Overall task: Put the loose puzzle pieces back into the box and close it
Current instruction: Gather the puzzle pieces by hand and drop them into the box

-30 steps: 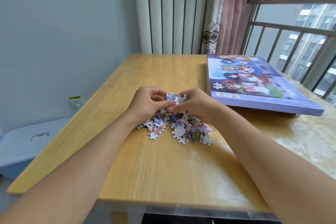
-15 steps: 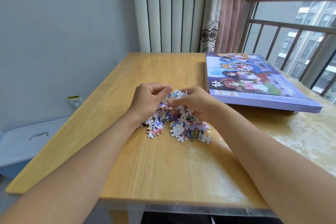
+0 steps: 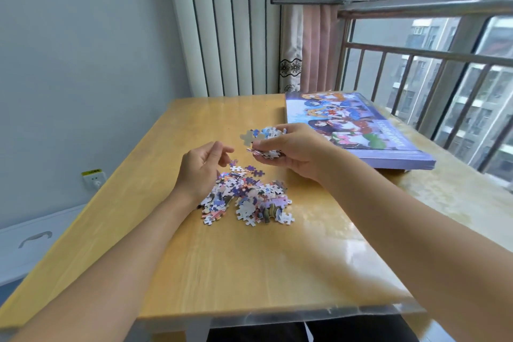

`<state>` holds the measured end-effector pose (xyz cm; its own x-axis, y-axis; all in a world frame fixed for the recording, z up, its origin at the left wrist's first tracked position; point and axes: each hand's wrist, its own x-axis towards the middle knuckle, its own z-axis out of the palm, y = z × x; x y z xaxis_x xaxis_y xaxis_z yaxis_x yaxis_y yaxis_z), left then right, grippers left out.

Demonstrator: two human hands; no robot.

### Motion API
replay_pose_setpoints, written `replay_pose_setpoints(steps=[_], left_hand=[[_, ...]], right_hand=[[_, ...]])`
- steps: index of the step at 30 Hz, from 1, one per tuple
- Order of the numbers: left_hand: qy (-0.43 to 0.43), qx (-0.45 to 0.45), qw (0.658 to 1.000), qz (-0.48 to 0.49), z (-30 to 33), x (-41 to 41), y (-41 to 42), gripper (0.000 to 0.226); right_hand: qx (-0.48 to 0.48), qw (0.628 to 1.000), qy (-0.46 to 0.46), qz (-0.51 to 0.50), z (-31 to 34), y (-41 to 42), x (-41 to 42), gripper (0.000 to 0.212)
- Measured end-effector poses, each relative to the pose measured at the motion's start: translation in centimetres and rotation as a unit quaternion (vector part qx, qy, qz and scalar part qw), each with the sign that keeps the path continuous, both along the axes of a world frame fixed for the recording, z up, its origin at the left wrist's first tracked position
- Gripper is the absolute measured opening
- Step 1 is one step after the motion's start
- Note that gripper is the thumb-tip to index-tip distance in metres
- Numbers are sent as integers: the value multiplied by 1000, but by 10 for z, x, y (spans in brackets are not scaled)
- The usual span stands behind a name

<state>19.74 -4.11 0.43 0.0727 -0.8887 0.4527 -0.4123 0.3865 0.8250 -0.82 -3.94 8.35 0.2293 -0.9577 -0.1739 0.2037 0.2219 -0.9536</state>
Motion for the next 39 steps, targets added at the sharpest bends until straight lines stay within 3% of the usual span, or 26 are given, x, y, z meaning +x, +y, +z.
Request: replay_pose_setpoints(steps=[3,5,7,8,10,12,13,16,20,24,29,32,36,39], left_hand=[[-81,-18,997,-4,9,-12,4,8],[-183,-33,981,-47,16,-29,0,42],[-321,-33,942,-90,22,-52,-10,72],[-379,-41,919,-98,24,-68,-15,76],[-434,-60,894,-93,25,-93,-27,60],[-409,-69,907,-77,30,-112,-37,23],[-366,-59,926,-65,34,-118,-41,16],[-251,-37,967,-35,53,-126,-53,23],[-178,-55,981,-45,82,-141,-60,22],[-170,-57,982,-62,99,-150,-55,20],[-157,-62,983,-68,110,-154,-50,11],[-171,-60,981,-69,120,-153,-48,25],[-152,-52,984,-70,131,-156,-46,24],[-124,-62,988,-64,141,-156,-49,26]], right_hand=[[10,1000,-8,-7,5,8,-30,53],[15,1000,0,-3,5,15,-53,42],[24,1000,3,8,5,18,-71,33],[25,1000,1,12,5,19,-80,29],[30,999,2,17,7,20,-91,25],[40,999,0,25,6,25,-102,25],[46,998,0,30,3,28,-107,24],[62,998,12,30,-9,36,-119,22],[116,990,-56,-64,-8,22,-135,32],[108,978,-86,-159,13,5,-146,31],[110,974,-6,-198,25,-6,-140,7],[113,973,12,-199,38,-12,-132,2],[93,971,2,-220,53,-32,-126,26],[55,962,18,-265,56,-46,-123,22]])
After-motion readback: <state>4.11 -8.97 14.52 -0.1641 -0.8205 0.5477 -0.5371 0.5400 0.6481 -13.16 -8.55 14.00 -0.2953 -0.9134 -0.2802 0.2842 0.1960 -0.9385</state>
